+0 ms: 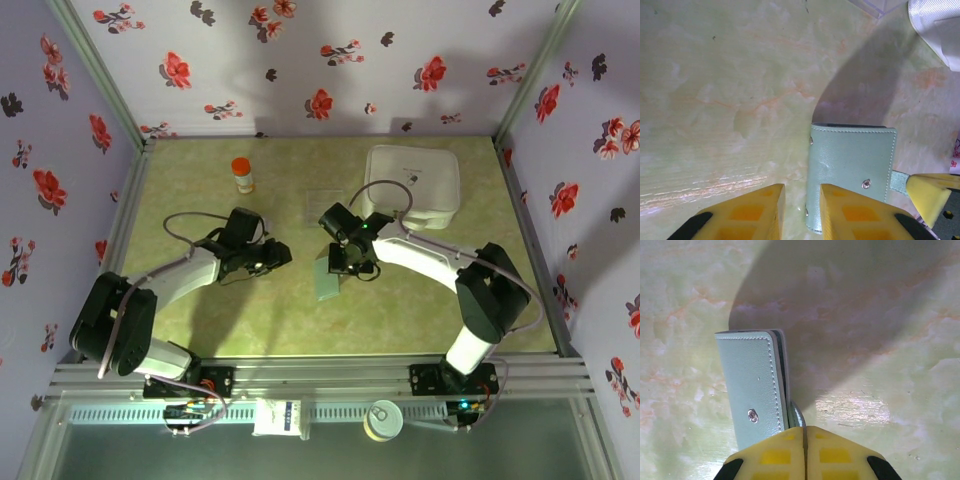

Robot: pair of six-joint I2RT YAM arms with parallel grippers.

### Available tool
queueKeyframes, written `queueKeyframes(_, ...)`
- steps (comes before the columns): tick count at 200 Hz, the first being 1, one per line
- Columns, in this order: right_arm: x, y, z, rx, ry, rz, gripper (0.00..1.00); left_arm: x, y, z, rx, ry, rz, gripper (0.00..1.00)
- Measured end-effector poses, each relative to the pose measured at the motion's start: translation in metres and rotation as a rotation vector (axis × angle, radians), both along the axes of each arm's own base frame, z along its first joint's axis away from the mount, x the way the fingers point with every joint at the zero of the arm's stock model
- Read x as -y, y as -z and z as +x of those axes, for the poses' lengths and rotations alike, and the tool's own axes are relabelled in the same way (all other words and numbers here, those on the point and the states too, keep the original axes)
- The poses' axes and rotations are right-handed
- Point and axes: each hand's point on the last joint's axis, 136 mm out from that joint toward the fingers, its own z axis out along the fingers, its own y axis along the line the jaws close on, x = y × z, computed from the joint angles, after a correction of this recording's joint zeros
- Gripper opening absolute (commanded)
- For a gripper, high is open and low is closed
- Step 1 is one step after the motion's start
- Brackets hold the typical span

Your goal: Take the credit cards out of the card holder

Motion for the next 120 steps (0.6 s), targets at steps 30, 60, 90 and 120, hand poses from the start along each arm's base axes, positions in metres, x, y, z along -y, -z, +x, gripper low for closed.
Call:
queueKeyframes(30,-0.006,-0.006,0.001,0.016,0.008,0.007,0.00,-0.003,-0.001,0.002,0.002,-0.011,-0.001,0.24)
queueKeyframes(60,-0.010,-0.011,0.000,0.033,0.022,0.015,0.00,-0.005,-0.002,0.003,0.004,-0.018,-0.002,0.24)
queueKeyframes(90,-0.012,-0.020,-0.001,0.056,0.040,0.029,0.00,-0.007,-0.003,0.004,0.004,-0.023,-0.002,0.25)
queueKeyframes(120,-0.017,-0.025,-0.001,0.076,0.061,0.044,0.00,-0.010,-0.007,0.006,0.012,-0.033,-0.004,0.24)
